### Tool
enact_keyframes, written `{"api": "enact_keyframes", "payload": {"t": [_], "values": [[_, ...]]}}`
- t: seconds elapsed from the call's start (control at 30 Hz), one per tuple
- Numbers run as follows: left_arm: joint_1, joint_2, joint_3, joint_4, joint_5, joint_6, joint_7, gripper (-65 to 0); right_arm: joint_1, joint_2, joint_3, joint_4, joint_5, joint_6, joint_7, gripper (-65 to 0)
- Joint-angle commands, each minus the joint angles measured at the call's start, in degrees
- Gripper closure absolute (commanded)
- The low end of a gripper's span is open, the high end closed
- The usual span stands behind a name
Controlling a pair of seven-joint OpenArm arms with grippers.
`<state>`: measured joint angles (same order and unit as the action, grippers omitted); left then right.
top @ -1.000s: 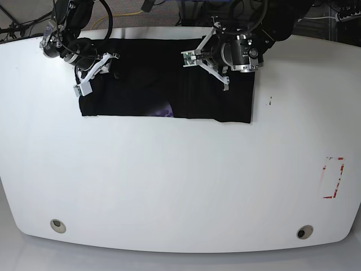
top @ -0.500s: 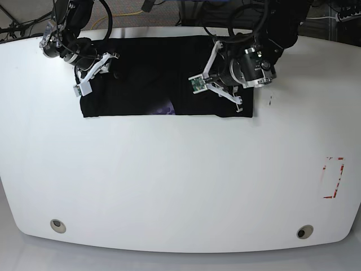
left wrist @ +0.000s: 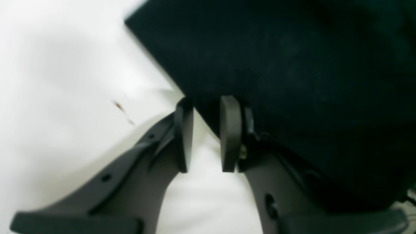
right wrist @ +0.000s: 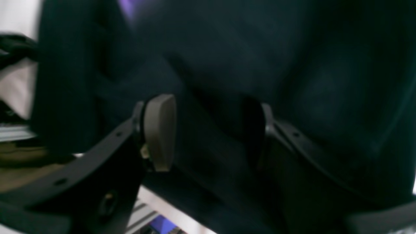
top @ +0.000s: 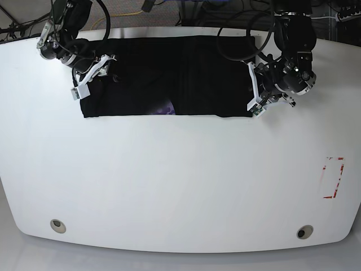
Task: Fold the T-shirt properly
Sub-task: 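Regrasp the shirt's two ends with both grippers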
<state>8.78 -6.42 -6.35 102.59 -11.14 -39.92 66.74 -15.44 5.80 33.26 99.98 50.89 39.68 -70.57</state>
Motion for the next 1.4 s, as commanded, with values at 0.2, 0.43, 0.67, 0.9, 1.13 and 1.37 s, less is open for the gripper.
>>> {"api": "enact_keyframes", "payload": {"t": [0.2,0.43,0.67,0.9,1.13,1.37], "values": [[0.5,-1.54,1.47,-7.42,-0.42,-0.08,-5.25,-6.4,1.24,4.18,8.55,-1.04,10.07,0.32,0.02,-38.8],[0.67,-2.51,1.47,-7.6,-0.42,-0.08,-5.33,-6.3,4.23,11.03,14.88,-12.64,10.07,0.32,-0.07,-50.7],[0.41,-2.6,-0.64,-7.42,-0.42,-0.08,-5.33,-6.1,5.11,13.23,16.99,-20.56,9.63,0.32,0.02,-48.2],[0.41,-2.33,-1.34,-7.42,-0.51,-0.08,-5.25,-6.1,3.0,9.45,13.82,-18.09,8.49,0.32,-0.07,-48.2],[0.5,-2.24,-1.34,-7.42,-0.51,-0.08,-5.25,-6.1,1.6,3.38,7.93,-13.35,8.49,0.32,0.02,-48.0],[0.5,-2.16,-1.34,-7.6,-0.42,-0.08,-5.25,-6.1,2.56,1.89,5.21,-13.17,8.49,0.32,1.6,-24.3]]}}
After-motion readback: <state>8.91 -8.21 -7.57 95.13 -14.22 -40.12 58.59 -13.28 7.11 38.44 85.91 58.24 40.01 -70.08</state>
